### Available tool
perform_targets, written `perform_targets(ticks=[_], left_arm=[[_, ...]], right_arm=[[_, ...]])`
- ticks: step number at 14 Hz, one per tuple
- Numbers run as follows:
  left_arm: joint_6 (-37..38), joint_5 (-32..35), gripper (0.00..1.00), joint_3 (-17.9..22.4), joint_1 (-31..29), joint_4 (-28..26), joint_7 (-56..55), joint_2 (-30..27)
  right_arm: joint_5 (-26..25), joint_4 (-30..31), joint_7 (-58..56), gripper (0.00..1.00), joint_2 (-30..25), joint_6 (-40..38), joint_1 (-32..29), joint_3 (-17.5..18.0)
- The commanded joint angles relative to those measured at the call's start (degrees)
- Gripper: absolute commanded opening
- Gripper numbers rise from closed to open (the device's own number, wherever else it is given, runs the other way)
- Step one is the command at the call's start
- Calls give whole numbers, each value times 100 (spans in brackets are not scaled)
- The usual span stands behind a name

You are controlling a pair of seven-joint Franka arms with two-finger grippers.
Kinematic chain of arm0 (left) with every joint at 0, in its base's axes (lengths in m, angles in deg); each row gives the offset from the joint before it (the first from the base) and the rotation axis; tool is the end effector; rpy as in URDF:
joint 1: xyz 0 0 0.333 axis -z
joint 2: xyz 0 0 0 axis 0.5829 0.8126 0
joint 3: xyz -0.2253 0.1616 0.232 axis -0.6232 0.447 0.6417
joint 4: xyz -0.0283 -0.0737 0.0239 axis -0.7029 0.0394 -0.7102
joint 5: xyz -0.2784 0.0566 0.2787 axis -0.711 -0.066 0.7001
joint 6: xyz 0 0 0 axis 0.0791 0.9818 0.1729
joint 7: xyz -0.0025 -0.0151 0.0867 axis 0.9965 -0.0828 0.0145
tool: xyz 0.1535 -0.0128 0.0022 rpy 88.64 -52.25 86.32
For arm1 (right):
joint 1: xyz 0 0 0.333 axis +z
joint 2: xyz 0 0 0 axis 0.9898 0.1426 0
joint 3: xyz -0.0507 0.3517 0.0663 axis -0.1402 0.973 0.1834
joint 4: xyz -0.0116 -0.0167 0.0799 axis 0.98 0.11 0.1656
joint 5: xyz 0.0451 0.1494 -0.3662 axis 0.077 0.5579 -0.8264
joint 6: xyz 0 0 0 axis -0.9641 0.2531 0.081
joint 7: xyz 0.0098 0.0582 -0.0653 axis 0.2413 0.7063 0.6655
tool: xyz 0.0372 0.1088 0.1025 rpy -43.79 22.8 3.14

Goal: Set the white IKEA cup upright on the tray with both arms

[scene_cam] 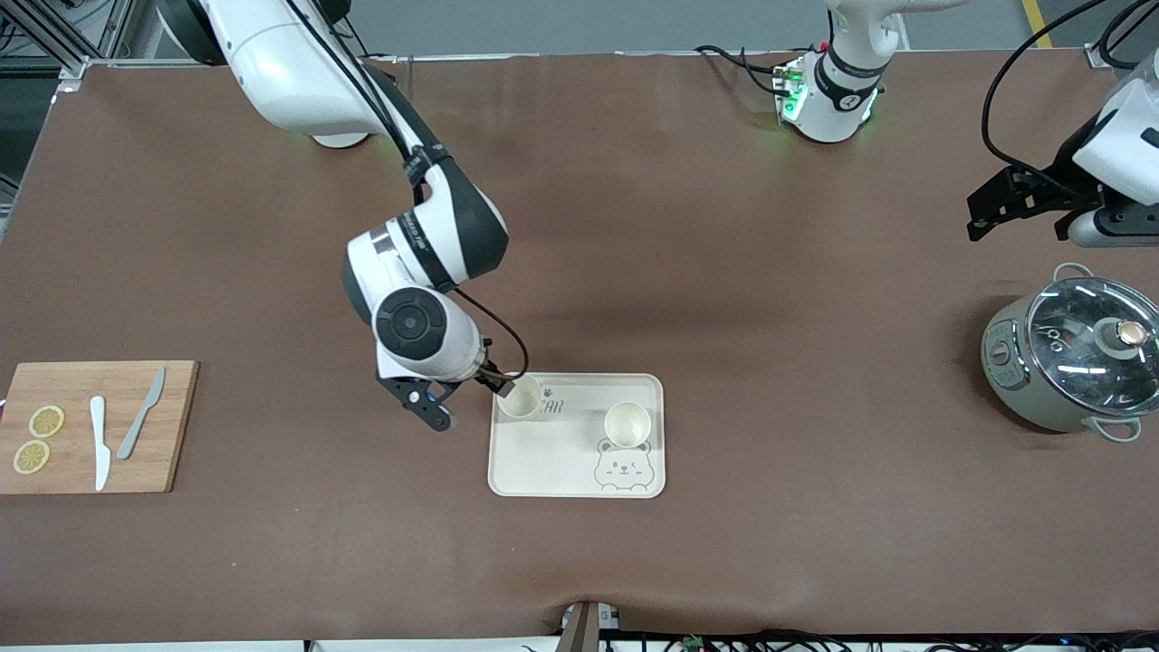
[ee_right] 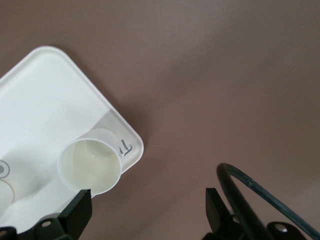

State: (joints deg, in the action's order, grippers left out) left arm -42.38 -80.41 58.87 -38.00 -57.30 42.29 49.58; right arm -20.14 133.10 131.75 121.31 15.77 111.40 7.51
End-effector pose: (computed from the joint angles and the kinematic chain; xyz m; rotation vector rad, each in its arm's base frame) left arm 0.5525 -0.0600 0.6451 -3.1152 0.0305 -0.0413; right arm 0.6657 0.3683 0.3439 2.8693 -1.0469 -0.2421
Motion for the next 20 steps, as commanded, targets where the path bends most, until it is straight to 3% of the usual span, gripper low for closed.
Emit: perform_targets(ticks=[1,3,9,13,20], left_arm=[[-24,-77,100,-20,-46,-40,93,-64],[-7,-68,100,-11,-55,-40,93,-64],[2,-68,100,-20,-64,-49,93,-47],[2,-68,100,-11,-64,-58,93,-38],[46,-68,100,-3,-73,-58,93,-73]], right_arm=[[-136,-174,54,100,-310,-304,-182,17],[-101,27,-77,100,-811,-566,-480,34],[-109,273,-2360,100,-1761,-1639,-1219,26],[-110,1143,-3468,100,-2657,-1649,-1736,17],[-347,1363,-5497,100,-3369,-1869,-2782,43]])
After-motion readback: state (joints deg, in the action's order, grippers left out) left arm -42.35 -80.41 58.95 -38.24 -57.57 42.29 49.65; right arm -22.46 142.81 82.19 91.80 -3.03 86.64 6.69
